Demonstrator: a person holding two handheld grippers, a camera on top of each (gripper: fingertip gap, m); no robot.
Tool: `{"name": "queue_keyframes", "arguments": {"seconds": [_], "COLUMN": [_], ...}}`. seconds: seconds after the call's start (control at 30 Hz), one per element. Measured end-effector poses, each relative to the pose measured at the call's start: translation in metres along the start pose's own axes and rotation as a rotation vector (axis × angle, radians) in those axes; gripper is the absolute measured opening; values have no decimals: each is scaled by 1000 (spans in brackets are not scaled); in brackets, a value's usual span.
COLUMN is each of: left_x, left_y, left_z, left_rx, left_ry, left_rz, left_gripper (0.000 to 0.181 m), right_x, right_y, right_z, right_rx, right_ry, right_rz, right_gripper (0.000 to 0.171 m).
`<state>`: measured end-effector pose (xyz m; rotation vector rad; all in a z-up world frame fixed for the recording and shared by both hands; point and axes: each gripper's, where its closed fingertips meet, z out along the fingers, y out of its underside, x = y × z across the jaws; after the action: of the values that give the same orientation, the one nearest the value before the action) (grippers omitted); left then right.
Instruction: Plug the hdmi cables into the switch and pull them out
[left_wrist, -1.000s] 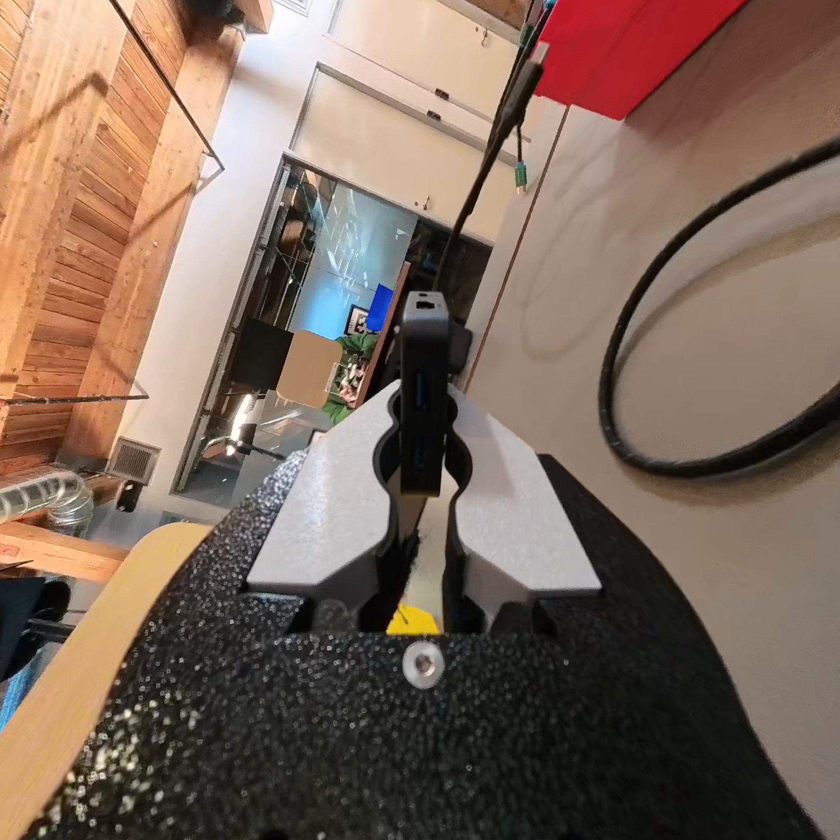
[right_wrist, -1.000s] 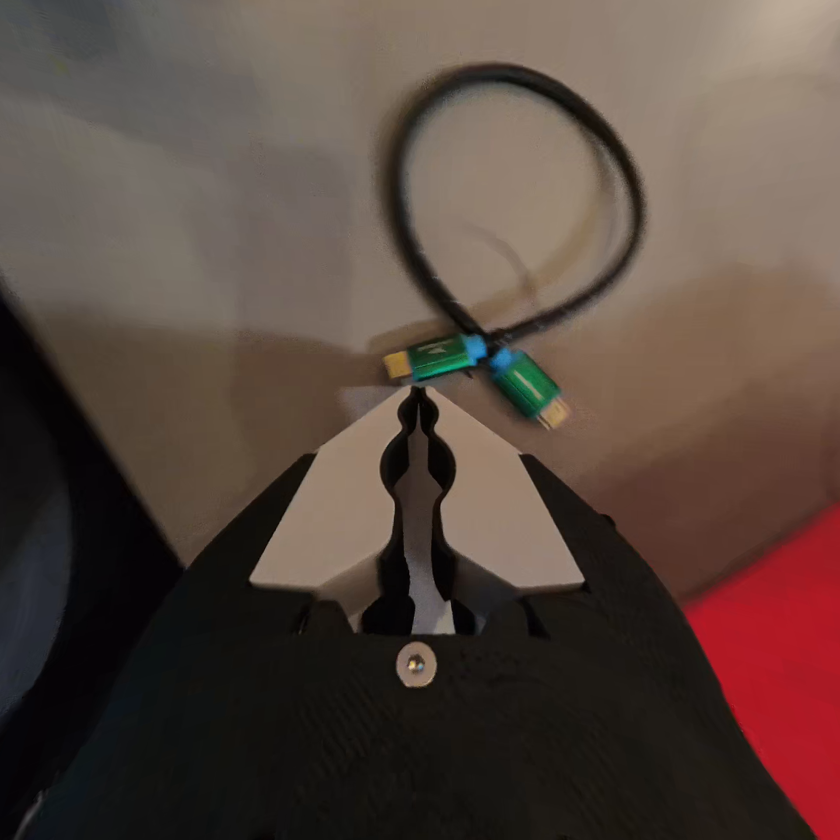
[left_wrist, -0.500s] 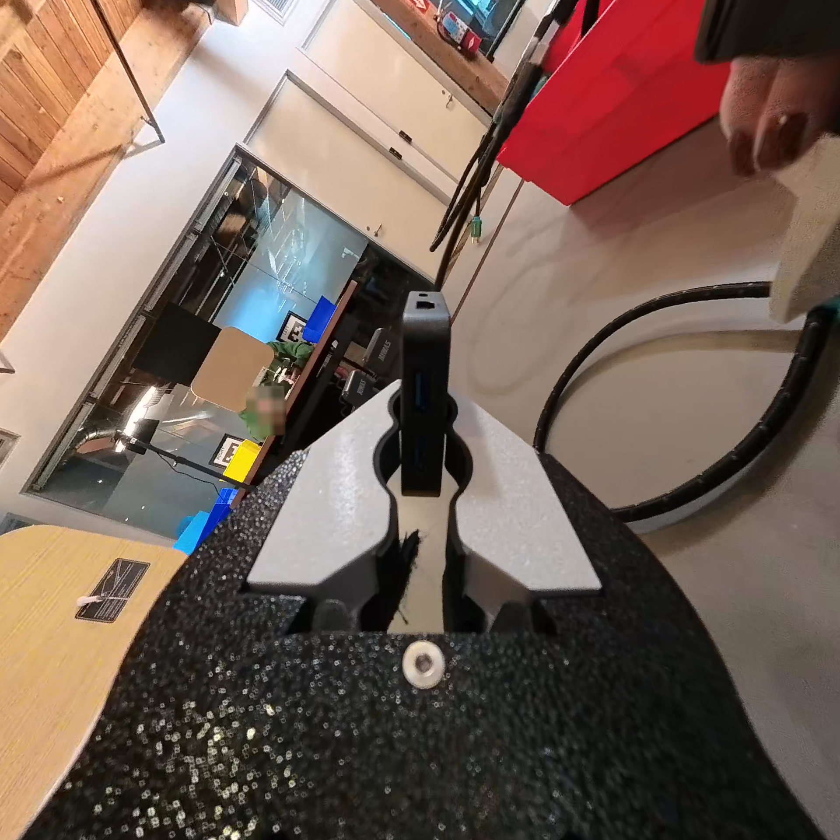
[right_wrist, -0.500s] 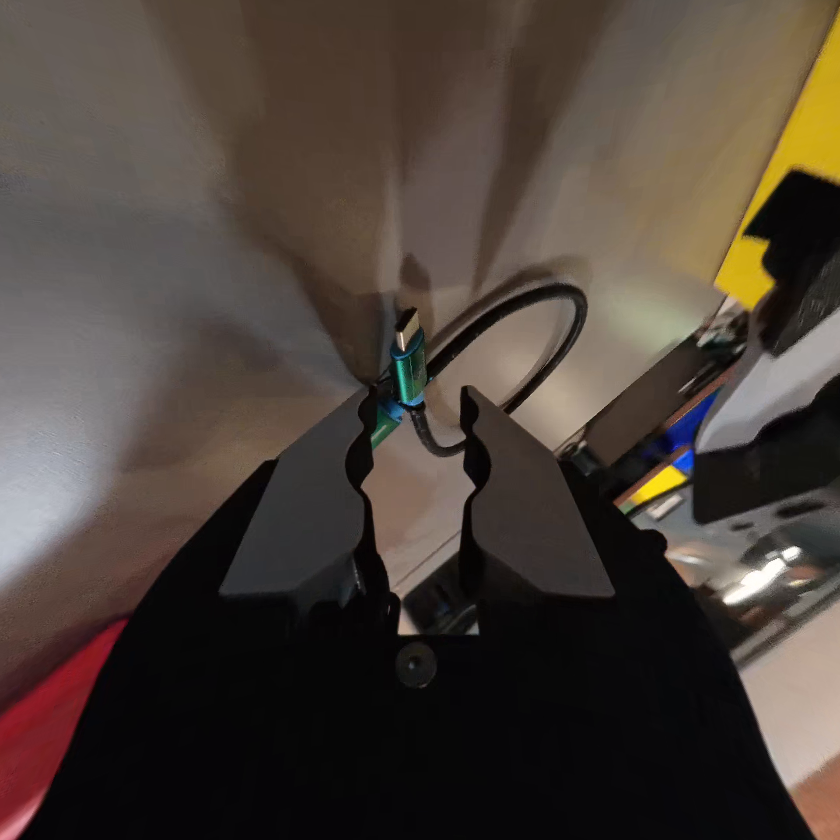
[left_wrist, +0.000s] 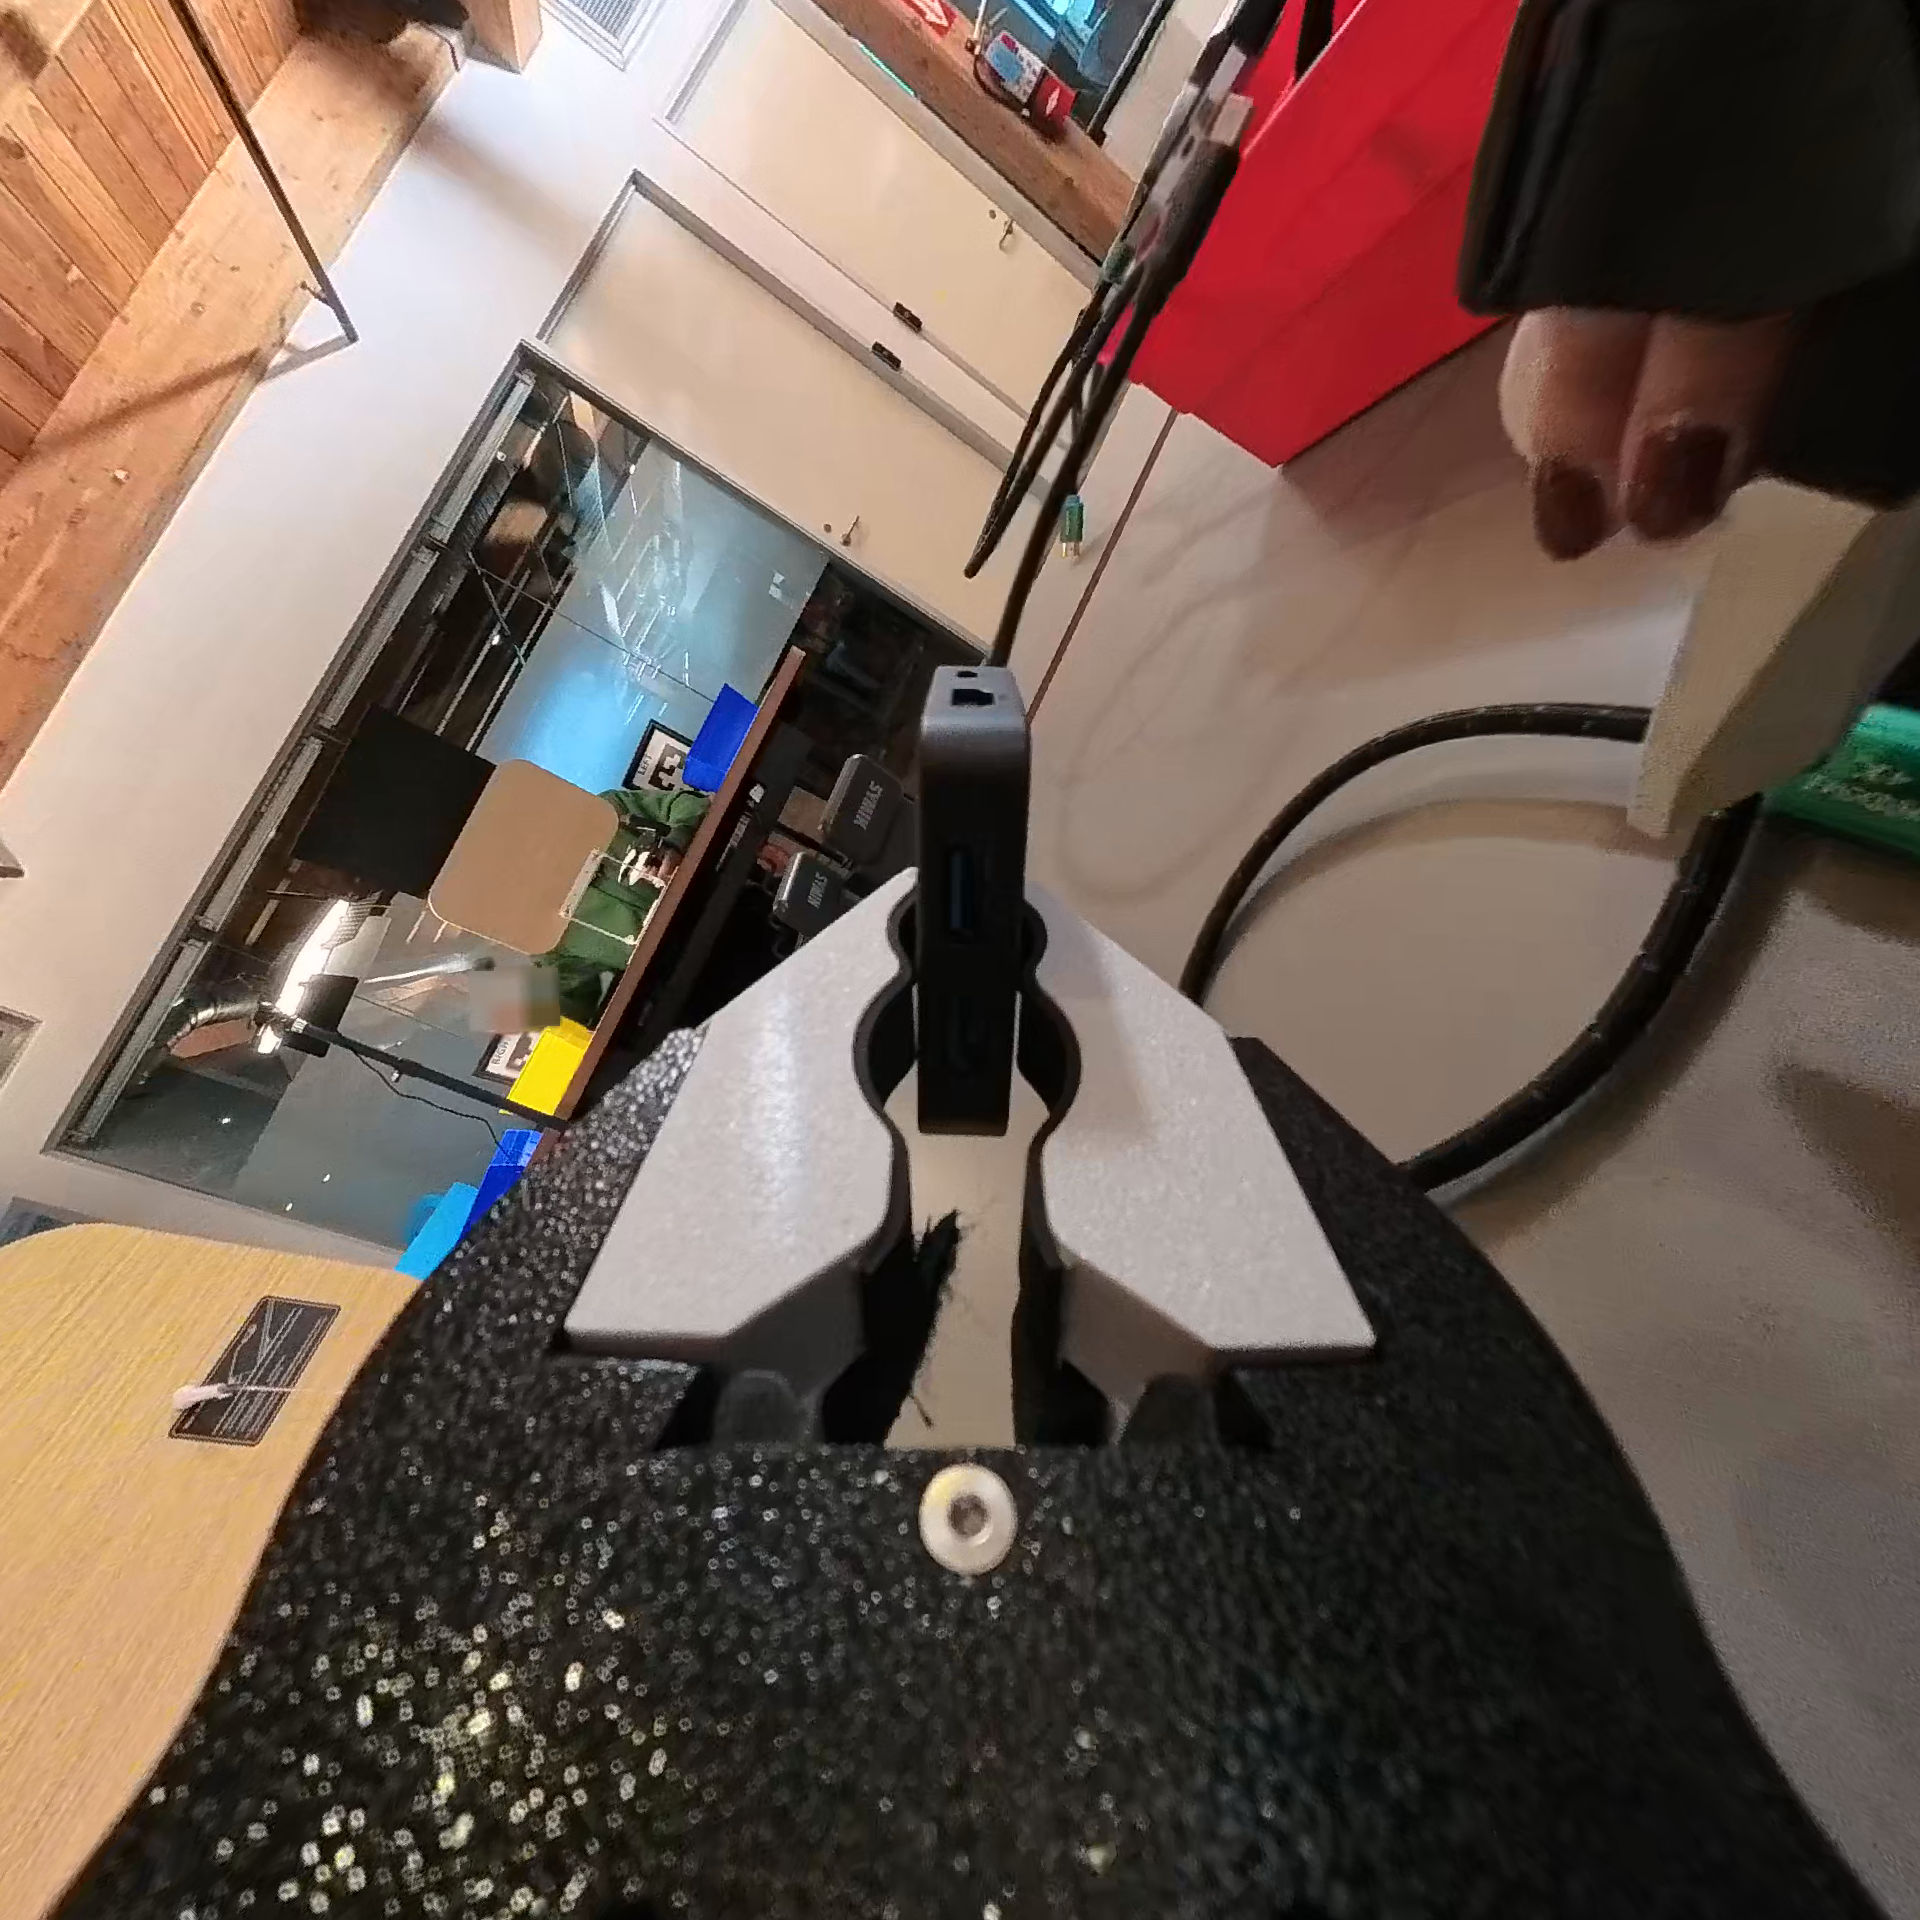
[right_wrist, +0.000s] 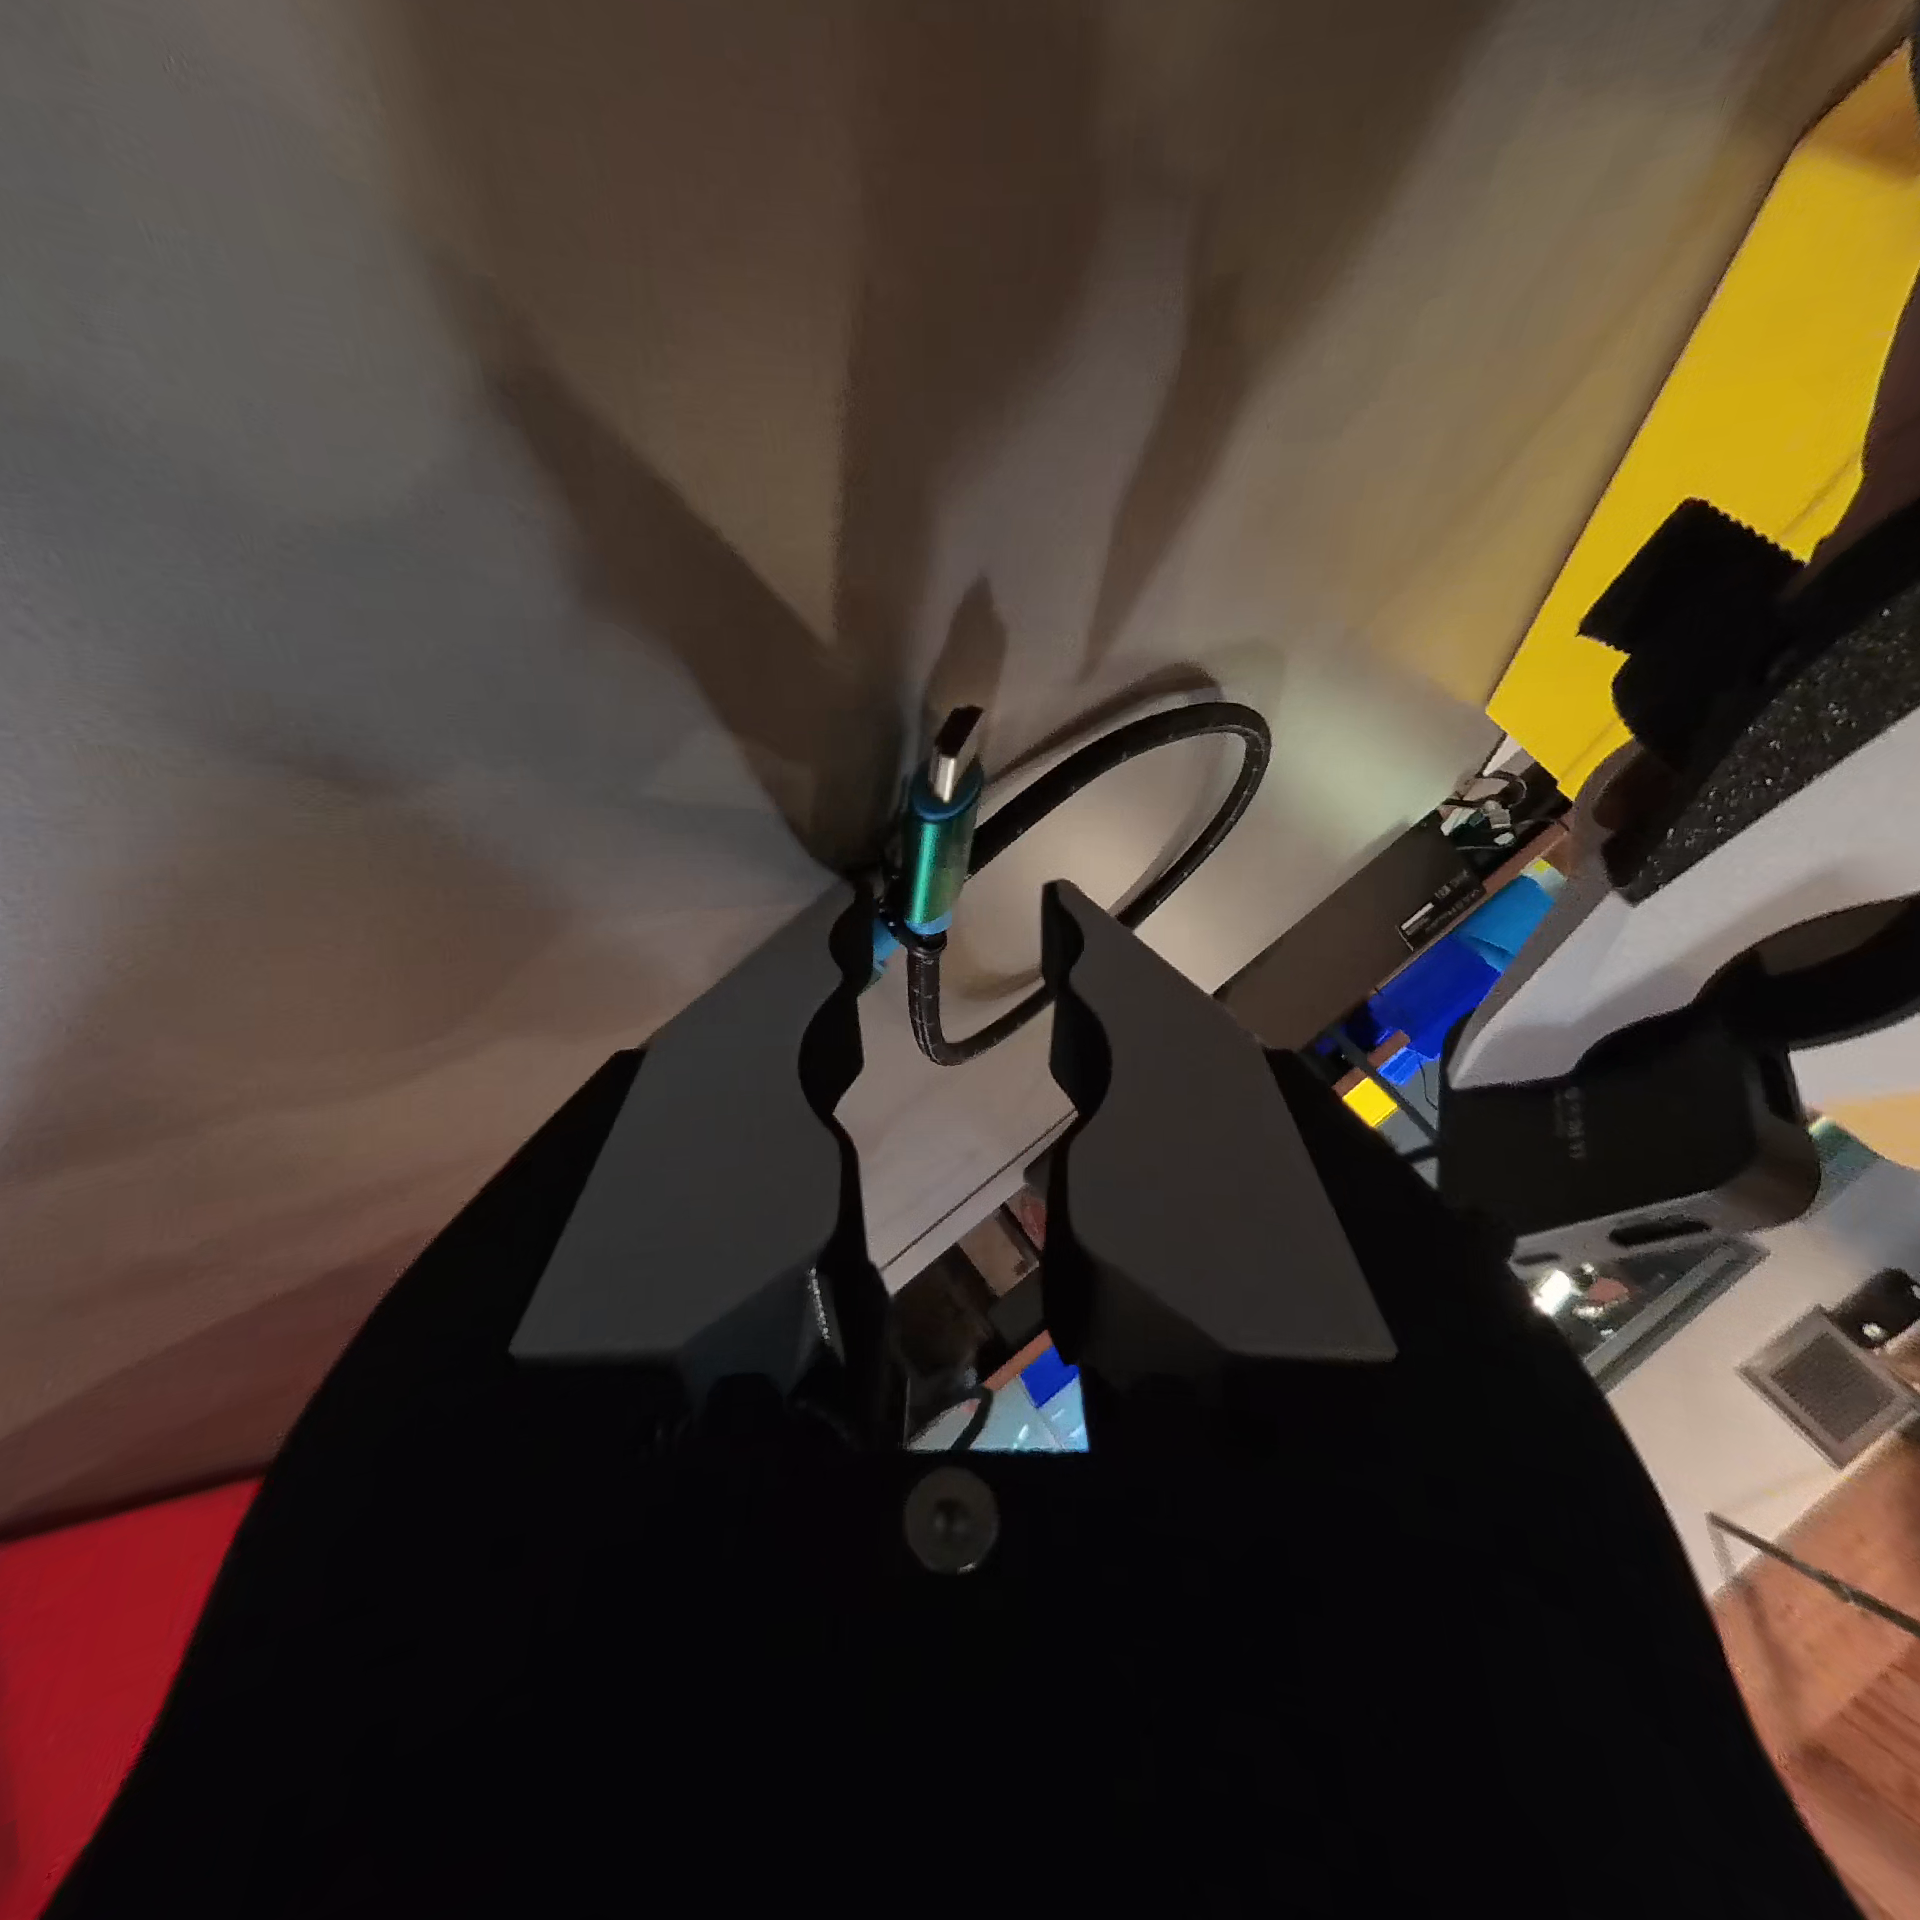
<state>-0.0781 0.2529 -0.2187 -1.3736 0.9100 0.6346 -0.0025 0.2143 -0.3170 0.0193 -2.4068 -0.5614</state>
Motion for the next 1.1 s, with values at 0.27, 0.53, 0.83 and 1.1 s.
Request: {"name": "queue_keyframes", "arguments": {"seconds": [0.27,0.53,0.83,1.1], "left_x": [-9,-9,-9,-5], "left_y": [10,15,34,40], "left_z": [0,0,3,5], "left_rx": [-78,-232,-279,-288], "left_ry": [-74,-143,-128,-103], "left_rz": [101,421,465,460], "left_gripper": [11,11,11,11], "right_x": [29,52,2,-11], "right_y": [36,63,54,8], "right_z": [-11,-38,-15,1], "right_rx": [-199,-359,-357,-103], "right_ry": [66,210,-74,-355], "right_rz": [420,975,1031,1185], "right_gripper": [12,11,12,29]}}
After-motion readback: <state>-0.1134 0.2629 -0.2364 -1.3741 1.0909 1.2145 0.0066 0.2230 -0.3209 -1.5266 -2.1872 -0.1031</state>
